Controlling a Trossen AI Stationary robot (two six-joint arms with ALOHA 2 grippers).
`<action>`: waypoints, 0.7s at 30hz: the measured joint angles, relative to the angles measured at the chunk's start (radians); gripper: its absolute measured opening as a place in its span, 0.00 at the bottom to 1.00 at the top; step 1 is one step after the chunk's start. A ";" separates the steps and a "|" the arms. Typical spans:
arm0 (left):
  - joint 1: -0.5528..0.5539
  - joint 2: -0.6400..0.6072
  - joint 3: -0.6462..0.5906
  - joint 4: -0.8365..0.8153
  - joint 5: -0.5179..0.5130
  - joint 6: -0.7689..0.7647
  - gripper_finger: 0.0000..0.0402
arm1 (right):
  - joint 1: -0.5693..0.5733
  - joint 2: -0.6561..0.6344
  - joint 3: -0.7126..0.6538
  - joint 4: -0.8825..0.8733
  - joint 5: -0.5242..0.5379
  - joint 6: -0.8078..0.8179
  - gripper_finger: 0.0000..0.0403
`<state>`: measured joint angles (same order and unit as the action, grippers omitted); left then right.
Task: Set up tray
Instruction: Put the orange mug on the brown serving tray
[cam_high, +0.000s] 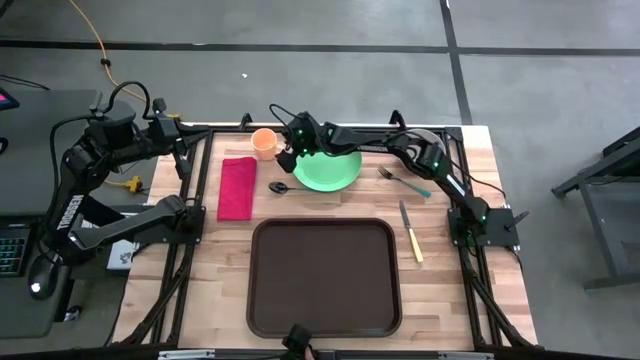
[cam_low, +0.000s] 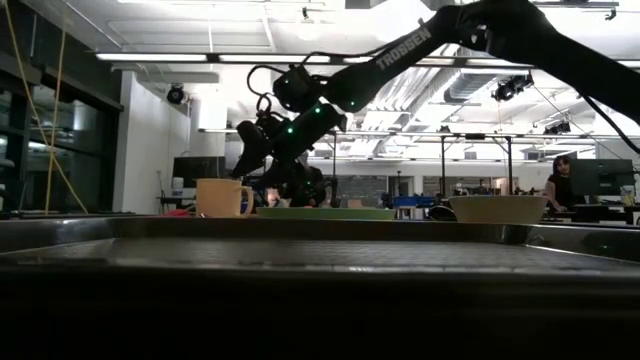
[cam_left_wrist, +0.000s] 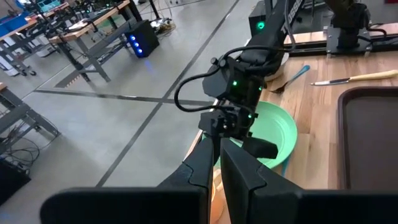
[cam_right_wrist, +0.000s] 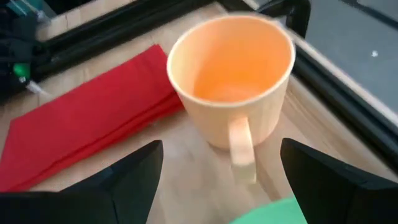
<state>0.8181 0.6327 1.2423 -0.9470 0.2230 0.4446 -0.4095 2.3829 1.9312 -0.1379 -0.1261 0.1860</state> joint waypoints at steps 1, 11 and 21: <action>0.000 0.000 0.000 0.000 0.000 0.000 0.16 | 0.000 0.004 0.000 0.001 0.000 -0.001 0.76; 0.000 0.000 0.000 -0.009 0.003 0.000 0.16 | 0.001 0.009 0.000 0.034 0.013 0.008 0.76; 0.000 0.000 0.000 -0.021 0.003 0.000 0.16 | 0.002 0.042 -0.001 0.045 0.017 0.050 0.76</action>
<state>0.8181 0.6327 1.2423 -0.9681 0.2264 0.4446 -0.4072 2.4252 1.9301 -0.0924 -0.1089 0.2356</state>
